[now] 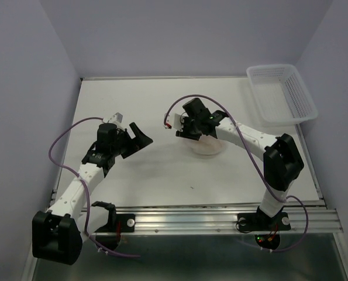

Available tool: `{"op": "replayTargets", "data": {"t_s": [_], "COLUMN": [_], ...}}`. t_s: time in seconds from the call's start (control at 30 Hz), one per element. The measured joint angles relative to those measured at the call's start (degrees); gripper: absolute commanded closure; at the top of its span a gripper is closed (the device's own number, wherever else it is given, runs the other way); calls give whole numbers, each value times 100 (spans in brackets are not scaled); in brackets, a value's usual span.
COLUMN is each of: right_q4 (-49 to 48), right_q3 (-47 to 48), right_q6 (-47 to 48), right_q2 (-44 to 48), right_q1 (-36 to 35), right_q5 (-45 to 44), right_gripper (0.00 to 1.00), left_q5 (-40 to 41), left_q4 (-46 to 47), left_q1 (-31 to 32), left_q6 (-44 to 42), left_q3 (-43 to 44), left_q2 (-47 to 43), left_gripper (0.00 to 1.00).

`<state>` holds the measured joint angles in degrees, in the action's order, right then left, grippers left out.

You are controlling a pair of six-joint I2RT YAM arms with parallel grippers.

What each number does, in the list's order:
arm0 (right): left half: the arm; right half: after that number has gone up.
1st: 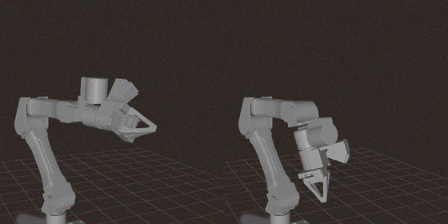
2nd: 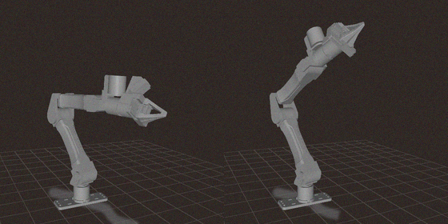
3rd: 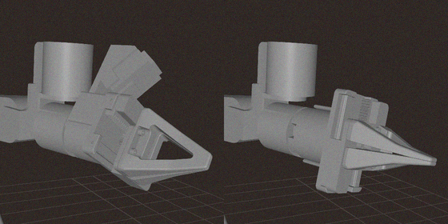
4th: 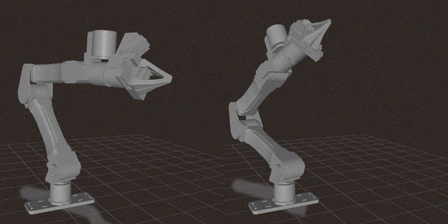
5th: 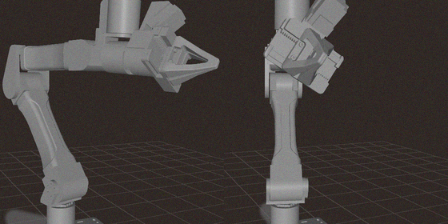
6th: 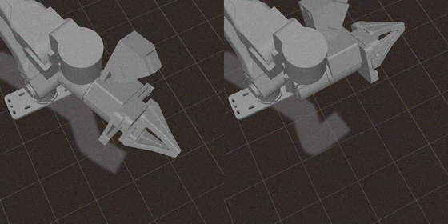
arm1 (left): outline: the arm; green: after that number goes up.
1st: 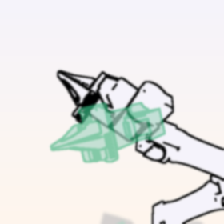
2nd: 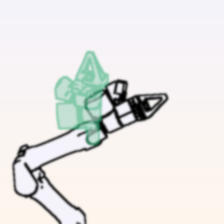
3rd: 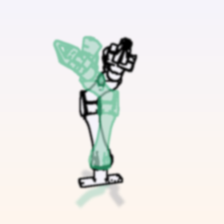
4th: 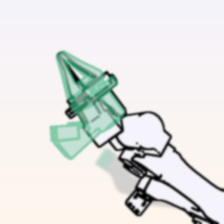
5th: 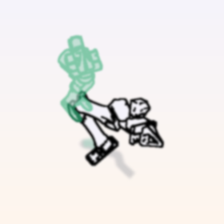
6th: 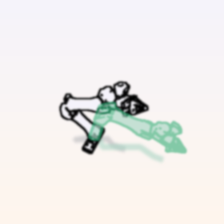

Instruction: Unzip the laundry bag and remove the bra

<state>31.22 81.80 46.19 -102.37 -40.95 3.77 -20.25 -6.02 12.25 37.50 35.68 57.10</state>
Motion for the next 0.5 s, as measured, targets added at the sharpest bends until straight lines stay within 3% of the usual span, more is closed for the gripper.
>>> {"op": "replayTargets", "data": {"t_s": [0.3, 0.5], "right_q4": [-136, -1093], "right_q3": [96, -299], "right_q6": [-227, -890], "right_q2": [2, 514], "right_q1": [0, 0], "right_q5": [-37, -173], "right_gripper": [85, 95], "left_q5": [9, -304], "left_q4": [114, 614], "left_q1": [0, 0], "left_q6": [72, 319], "left_q3": [-94, -225], "left_q2": [-48, 179], "left_gripper": [1, 1]}}
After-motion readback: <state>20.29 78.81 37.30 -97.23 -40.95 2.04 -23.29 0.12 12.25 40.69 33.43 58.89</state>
